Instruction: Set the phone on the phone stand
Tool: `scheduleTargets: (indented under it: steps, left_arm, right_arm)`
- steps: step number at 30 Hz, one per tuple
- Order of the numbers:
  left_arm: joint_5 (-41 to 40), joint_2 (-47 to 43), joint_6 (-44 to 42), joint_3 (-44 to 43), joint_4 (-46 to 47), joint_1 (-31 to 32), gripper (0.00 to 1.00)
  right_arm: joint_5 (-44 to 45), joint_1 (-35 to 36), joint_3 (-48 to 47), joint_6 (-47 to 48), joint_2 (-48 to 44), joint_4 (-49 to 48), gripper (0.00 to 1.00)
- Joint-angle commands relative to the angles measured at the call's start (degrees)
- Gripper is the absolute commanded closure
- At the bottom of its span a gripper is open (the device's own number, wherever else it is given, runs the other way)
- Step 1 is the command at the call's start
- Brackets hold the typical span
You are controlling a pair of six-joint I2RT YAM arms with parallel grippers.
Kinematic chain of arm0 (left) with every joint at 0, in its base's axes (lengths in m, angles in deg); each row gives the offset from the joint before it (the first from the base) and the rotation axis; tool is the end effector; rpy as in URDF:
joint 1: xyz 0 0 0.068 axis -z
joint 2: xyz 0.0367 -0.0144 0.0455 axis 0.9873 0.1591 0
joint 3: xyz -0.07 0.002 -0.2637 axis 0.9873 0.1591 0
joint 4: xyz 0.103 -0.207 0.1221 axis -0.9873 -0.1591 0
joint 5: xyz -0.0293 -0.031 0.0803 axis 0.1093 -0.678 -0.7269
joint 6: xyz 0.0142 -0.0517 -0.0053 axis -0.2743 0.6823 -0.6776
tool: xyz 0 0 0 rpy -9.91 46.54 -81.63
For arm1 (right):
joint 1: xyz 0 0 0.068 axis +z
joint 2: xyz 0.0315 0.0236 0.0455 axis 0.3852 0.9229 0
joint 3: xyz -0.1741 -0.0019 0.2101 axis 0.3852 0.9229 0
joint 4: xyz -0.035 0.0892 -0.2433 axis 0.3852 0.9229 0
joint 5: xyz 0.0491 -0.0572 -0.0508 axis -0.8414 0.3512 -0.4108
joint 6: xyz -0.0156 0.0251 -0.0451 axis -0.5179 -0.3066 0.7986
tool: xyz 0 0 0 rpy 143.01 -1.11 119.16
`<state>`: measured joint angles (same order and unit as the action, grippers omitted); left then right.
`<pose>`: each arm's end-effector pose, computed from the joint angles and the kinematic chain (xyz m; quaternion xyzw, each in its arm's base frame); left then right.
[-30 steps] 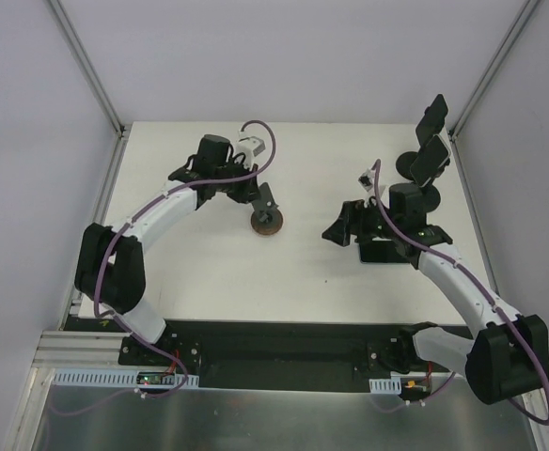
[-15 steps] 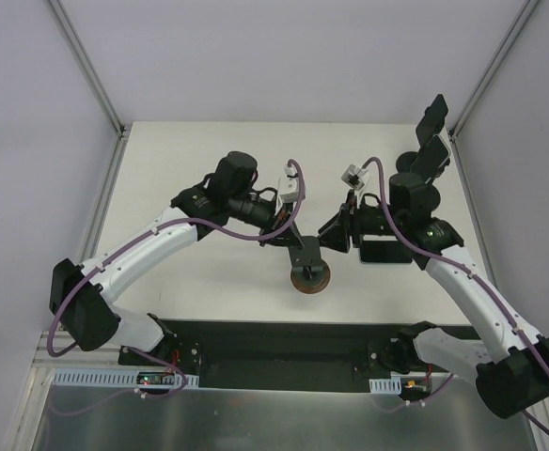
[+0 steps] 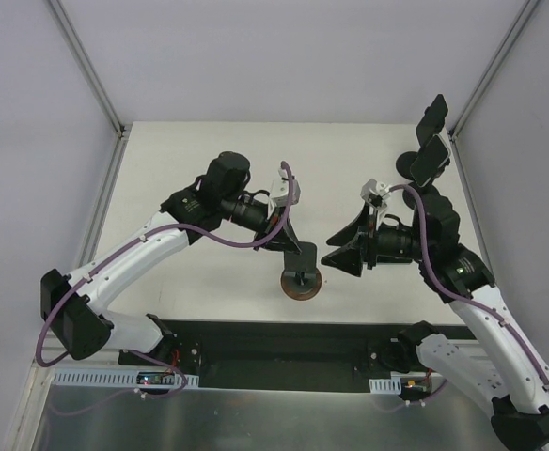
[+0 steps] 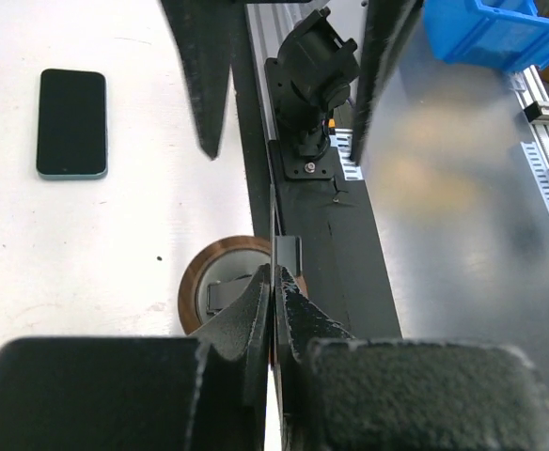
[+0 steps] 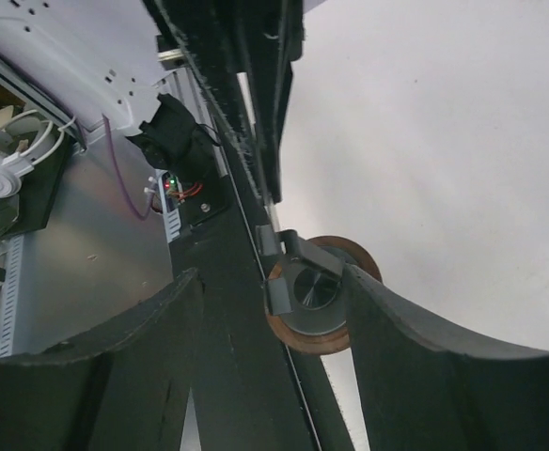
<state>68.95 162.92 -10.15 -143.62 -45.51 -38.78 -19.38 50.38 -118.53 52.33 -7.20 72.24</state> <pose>0.1944 -0.2167 0.3782 0.5645 0.5233 -0.5309 0.3544 0.1354 0.1012 0.3692 -0.4591 0.6000 0.4139 0.5079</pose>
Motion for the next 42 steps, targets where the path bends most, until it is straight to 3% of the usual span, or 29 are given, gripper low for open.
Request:
scheduleTargets:
  steps: [1, 7, 14, 19, 20, 22, 23, 27, 28, 31, 33, 34, 36, 37, 39, 42]
  left_arm:
    - [2.7, -0.5, -0.9, -1.8, 2.5, 0.5, 1.0]
    - [3.9, 0.3, -0.7, -2.1, 2.4, 0.5, 1.0]
    - [4.5, 1.5, -0.5, -2.1, 2.5, 0.6, 1.0]
    - [4.6, 1.8, -0.5, -2.2, 2.4, 0.6, 1.0]
    - [4.9, 1.8, -0.3, -2.2, 2.5, 0.6, 1.0]
    - [4.6, 1.8, -0.1, -2.3, 2.4, 0.6, 1.0]
    - [4.2, 1.4, 0.0, -2.4, 2.4, 0.6, 1.0]
    - [-3.2, -0.1, 2.1, -3.2, 2.5, 0.6, 0.99]
    - [-5.2, -1.1, 2.6, -3.4, 2.4, 0.5, 0.91]
    - [-10.3, -3.4, 3.3, -3.5, 2.6, 0.2, 0.83]
    - [-13.9, -4.5, 4.6, -3.1, 3.1, 0.0, 0.64]
    - [-20.8, -5.6, 5.2, -3.0, 3.5, 0.0, 0.57]
    - [-29.2, -6.8, 7.0, -1.9, 4.0, -0.1, 0.34]
    - [-36.2, -7.8, 7.2, -1.6, 4.2, -0.3, 0.28]
    - [-41.8, -8.4, 7.6, -0.7, 4.1, -0.3, 0.23]
    - [-45.2, -9.4, 8.8, -0.3, 4.1, -0.3, 0.23]
  right_arm:
    - [-3.8, 1.0, 1.3, -3.7, -1.2, -3.8, 0.39]
    - [-3.1, 2.9, 0.8, -3.0, 1.3, -4.0, 0.46]
    - [0.6, 5.5, 2.7, -6.3, 5.4, -13.2, 0.57]
    - [1.4, 8.0, 3.0, -5.7, 8.8, -14.6, 0.63]
    - [1.7, 8.3, 3.3, -5.9, 9.1, -15.9, 0.67]
    - [1.5, 8.8, 3.9, -6.2, 9.2, -17.4, 0.91]
    - [1.6, 8.9, 4.1, -6.0, 9.2, -17.5, 0.99]
    - [6.7, 8.9, 7.0, -3.6, 6.6, -17.6, 0.99]
    - [8.5, 8.8, 7.6, -3.4, 4.9, -17.0, 0.99]
    - [14.0, 8.5, 10.1, -3.1, 2.0, -16.6, 0.99]
    - [18.8, 7.9, 12.0, -3.7, 0.6, -17.3, 1.0]
    - [21.5, 7.7, 12.5, -4.9, -0.6, -17.4, 1.0]
    - [29.3, 5.9, 14.3, -5.9, -1.4, -17.3, 1.0]
    - [32.2, 4.8, 14.7, -6.3, -2.5, -16.6, 1.0]
    - [37.6, -1.2, 16.4, -8.0, -3.6, -15.8, 1.0]
    - [37.8, -13.1, 18.1, -10.7, -6.3, -16.2, 1.0]
